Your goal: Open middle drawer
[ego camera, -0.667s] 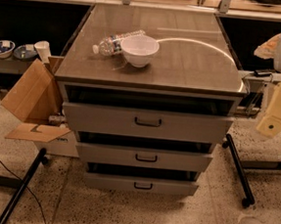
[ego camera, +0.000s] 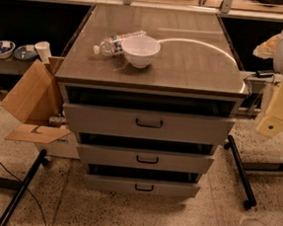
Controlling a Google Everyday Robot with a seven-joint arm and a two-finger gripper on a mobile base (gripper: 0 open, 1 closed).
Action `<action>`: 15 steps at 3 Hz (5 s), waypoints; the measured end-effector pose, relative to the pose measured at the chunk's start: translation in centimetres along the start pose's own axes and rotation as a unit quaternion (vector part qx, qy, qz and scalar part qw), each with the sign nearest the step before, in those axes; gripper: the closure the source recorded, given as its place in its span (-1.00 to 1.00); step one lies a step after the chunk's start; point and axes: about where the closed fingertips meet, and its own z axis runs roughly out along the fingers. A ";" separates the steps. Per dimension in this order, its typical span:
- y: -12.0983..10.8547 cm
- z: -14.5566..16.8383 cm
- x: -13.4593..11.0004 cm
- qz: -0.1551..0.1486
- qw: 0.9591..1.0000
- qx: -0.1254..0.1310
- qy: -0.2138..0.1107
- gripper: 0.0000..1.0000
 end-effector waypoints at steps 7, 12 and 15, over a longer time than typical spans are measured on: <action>6.8 28.4 2.9 0.053 0.992 -0.021 -0.113 -1.00; 6.9 46.0 0.4 0.062 0.978 -0.082 -0.180 -1.00; 4.4 54.7 -0.1 0.133 0.964 -0.040 -0.228 -1.00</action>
Offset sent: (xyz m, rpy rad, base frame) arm -0.0039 0.0122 -0.1037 0.0122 0.0777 0.1016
